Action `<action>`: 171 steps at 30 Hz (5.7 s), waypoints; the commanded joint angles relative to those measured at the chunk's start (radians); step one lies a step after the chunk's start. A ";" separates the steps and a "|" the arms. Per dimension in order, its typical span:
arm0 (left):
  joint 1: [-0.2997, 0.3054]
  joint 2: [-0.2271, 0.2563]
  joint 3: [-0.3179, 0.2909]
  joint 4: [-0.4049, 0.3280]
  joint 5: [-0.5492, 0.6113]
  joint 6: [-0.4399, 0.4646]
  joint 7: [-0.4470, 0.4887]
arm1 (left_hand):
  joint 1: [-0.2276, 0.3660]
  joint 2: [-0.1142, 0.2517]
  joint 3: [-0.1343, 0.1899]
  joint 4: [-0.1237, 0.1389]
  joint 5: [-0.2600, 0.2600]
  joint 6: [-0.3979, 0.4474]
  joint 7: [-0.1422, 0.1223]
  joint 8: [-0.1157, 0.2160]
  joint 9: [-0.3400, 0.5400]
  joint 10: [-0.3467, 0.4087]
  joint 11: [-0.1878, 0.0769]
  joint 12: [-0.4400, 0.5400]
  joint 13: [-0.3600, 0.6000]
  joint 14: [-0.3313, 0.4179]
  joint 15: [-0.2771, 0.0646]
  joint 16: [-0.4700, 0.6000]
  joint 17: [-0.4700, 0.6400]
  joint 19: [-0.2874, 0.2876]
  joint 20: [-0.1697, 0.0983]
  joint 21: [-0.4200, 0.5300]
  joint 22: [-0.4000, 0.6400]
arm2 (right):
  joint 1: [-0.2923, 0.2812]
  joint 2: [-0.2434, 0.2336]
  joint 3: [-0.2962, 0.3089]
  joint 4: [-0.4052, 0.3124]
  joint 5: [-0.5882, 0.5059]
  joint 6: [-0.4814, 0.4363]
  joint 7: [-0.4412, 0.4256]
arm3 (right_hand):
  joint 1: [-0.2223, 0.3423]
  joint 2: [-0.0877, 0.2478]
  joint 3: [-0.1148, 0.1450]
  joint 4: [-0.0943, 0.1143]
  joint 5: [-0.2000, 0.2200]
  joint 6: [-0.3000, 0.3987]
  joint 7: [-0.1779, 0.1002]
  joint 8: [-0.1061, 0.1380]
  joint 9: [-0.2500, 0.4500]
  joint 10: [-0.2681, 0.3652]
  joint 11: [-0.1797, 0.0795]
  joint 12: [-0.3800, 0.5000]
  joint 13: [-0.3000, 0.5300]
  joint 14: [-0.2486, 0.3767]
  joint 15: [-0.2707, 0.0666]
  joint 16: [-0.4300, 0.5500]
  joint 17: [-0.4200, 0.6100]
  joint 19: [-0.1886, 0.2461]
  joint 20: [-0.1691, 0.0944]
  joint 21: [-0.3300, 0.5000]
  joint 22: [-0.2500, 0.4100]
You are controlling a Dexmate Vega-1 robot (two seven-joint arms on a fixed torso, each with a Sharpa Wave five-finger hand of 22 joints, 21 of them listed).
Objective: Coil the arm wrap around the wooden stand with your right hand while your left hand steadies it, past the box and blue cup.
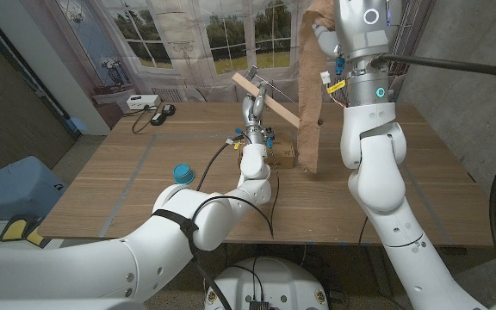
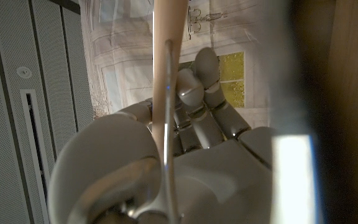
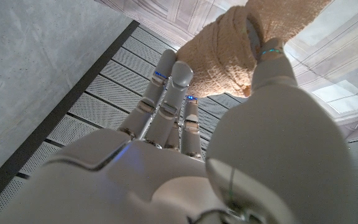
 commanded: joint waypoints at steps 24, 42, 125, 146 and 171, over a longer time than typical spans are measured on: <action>0.032 -0.050 -0.100 0.004 -0.262 -0.121 -0.488 | -0.019 0.018 0.115 0.095 -0.004 -0.001 0.011 0.037 0.023 0.021 0.016 0.156 0.131 -0.002 0.001 0.002 0.003 -0.002 -0.097 0.006 -0.008 | 0.140 0.031 0.016 0.032 -0.064 -0.005 0.165 | 0.305 0.306 -0.007 0.001 0.009 0.376 -0.189 -0.010 0.005 0.441 -0.260 0.019 0.035 0.010 -0.062 -0.017 0.006 -0.023 -0.082 0.037 -0.016; 0.035 -0.146 -0.471 0.003 -0.286 -0.143 -0.909 | -0.024 0.017 0.125 0.094 -0.001 -0.007 0.018 0.067 0.055 0.046 0.025 0.163 0.134 0.010 0.002 0.006 0.003 0.002 -0.090 0.013 -0.010 | 0.212 0.095 0.070 0.050 -0.144 -0.064 0.240 | 0.307 0.307 -0.012 0.001 0.009 0.376 -0.190 -0.015 0.007 0.440 -0.261 0.015 0.041 0.011 -0.062 -0.024 0.007 -0.034 -0.084 0.056 -0.028; -0.060 -0.150 -0.209 0.005 -1.274 0.161 -1.191 | -0.047 0.018 0.137 0.097 -0.006 -0.037 0.007 0.088 0.035 0.029 0.010 0.160 0.134 -0.002 0.002 0.007 0.003 -0.009 -0.096 0.013 -0.016 | -0.100 -0.020 0.346 0.004 0.560 -0.442 0.506 | 0.342 0.302 -0.030 -0.006 0.005 0.407 -0.167 -0.051 0.002 0.452 -0.238 -0.012 0.053 0.012 -0.062 -0.057 0.007 -0.080 -0.083 0.154 -0.063; -0.090 -0.150 -0.052 0.027 -1.369 0.104 -1.014 | -0.057 0.017 0.139 0.100 -0.007 -0.052 0.002 0.095 0.034 0.013 0.010 0.158 0.133 -0.019 0.002 0.001 0.003 -0.021 -0.098 0.005 -0.028 | -0.150 -0.303 0.246 -0.056 0.741 -0.756 0.607 | 0.349 0.305 -0.035 -0.002 0.002 0.405 -0.163 -0.068 0.001 0.448 -0.234 -0.019 0.064 0.011 -0.062 -0.066 0.007 -0.094 -0.081 0.175 -0.067; -0.091 -0.150 0.116 0.032 -1.404 -0.030 -0.895 | -0.062 0.021 0.144 0.094 -0.014 -0.065 0.006 0.102 0.026 0.005 0.005 0.159 0.133 -0.028 0.001 -0.003 0.002 -0.025 -0.101 0.007 -0.042 | -0.125 -0.661 0.031 -0.190 1.263 -1.034 0.326 | 0.361 0.308 -0.040 -0.001 -0.002 0.406 -0.158 -0.081 0.007 0.446 -0.229 -0.031 0.069 0.007 -0.062 -0.076 0.007 -0.110 -0.080 0.196 -0.071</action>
